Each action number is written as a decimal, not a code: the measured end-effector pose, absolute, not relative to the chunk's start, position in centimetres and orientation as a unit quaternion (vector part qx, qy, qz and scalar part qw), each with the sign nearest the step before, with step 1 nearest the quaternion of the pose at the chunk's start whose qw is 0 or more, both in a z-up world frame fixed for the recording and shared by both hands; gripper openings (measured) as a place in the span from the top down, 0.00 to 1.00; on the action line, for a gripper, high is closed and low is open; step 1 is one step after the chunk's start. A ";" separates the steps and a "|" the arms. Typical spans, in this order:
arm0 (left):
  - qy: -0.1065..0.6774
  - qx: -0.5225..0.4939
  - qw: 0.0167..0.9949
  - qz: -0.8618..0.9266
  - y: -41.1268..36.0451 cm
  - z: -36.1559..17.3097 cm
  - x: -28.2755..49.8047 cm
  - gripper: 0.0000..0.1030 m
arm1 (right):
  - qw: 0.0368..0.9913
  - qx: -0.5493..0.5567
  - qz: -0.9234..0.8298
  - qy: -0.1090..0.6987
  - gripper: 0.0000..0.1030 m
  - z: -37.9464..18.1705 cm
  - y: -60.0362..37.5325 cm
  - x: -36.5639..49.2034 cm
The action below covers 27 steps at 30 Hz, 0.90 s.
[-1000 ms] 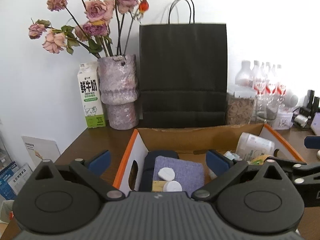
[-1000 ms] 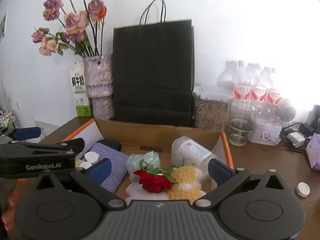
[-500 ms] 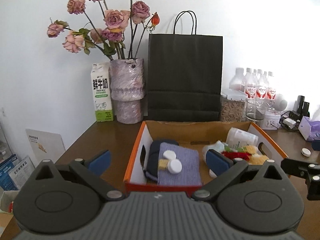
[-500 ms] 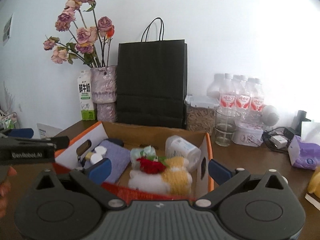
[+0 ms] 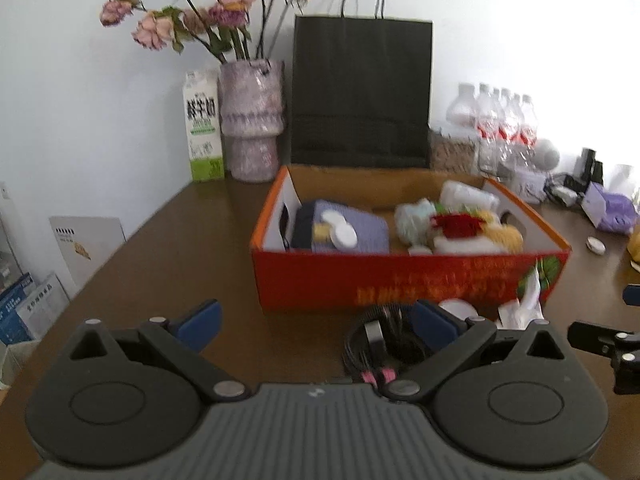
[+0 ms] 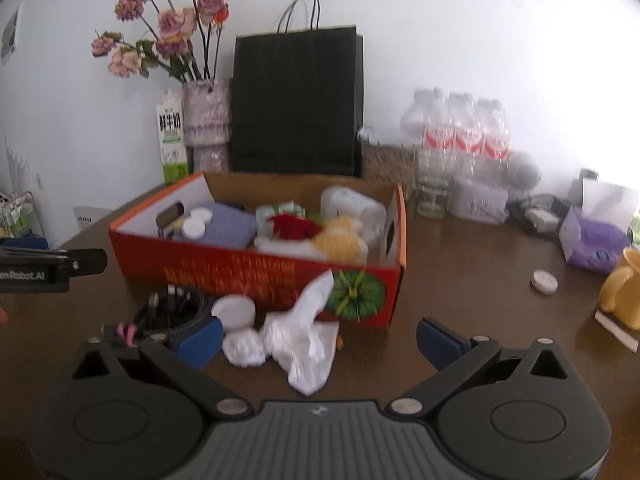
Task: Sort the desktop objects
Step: 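Withdraw both tools from the box back over the table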
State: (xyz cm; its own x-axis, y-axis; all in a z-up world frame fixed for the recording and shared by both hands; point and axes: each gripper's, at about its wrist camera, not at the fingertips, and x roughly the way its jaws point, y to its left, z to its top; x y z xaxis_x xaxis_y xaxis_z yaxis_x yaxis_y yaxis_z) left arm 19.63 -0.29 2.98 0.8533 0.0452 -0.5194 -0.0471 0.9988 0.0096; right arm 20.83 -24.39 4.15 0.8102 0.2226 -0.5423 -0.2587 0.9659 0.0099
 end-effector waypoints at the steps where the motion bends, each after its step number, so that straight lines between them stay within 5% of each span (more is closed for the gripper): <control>1: 0.276 -0.002 0.961 0.018 -0.4 2.7 19.6 0.00 | 0.949 -0.032 0.126 0.286 0.00 3.7 -24.5 20.8; 27: 0.385 0.011 0.922 -0.035 -4.7 -2.5 27.2 0.00 | 0.932 0.002 0.120 0.343 0.00 -0.1 -25.9 25.9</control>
